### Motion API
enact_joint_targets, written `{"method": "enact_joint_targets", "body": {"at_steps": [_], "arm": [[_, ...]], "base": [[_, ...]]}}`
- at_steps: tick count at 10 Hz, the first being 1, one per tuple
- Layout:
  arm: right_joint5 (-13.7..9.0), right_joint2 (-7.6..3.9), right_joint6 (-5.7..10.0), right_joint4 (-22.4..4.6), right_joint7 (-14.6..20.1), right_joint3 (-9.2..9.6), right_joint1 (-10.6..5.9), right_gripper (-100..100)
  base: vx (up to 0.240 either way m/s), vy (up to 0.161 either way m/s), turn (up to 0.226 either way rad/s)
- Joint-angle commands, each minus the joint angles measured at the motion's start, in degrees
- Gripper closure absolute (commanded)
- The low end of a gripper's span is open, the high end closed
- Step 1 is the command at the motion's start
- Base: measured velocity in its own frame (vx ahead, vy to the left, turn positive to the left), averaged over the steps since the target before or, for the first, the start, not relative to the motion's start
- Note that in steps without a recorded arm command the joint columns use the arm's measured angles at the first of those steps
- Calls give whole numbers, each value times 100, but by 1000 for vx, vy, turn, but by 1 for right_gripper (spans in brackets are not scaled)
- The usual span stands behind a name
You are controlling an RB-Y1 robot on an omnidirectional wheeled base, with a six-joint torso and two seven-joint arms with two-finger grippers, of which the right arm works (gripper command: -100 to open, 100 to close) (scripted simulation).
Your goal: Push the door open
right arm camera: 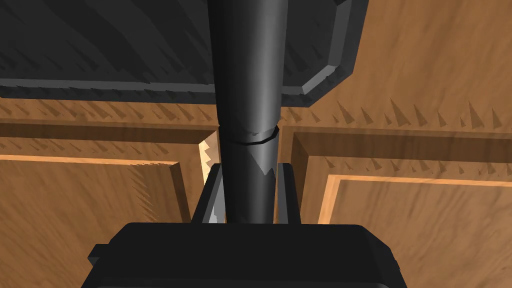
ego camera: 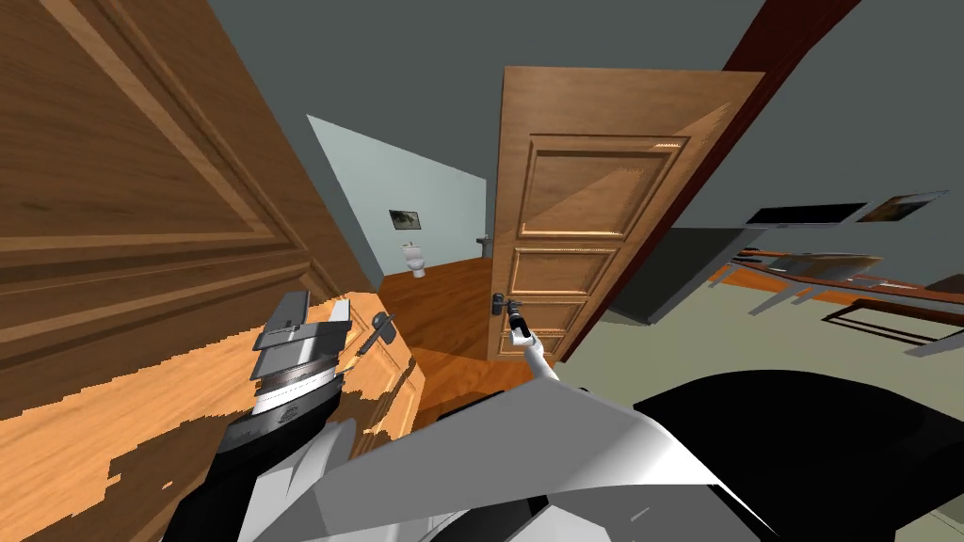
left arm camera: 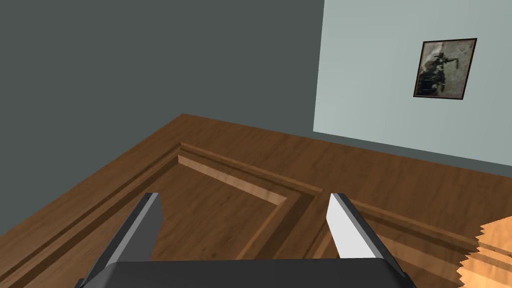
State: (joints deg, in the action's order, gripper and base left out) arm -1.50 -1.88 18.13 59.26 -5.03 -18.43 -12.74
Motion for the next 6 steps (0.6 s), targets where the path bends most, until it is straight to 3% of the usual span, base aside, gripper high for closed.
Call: {"method": "enact_joint_targets", "body": {"at_steps": [1,4,6], "arm": [[-48,-39,45,32,-138,-99,-72,100],[-134,134,95,-83,-354,-168,-197,100],[-188,353,126,-155,-490,-212,-276,100]], "base": [[239,22,-185],[236,24,-180],[193,80,-202]]}}
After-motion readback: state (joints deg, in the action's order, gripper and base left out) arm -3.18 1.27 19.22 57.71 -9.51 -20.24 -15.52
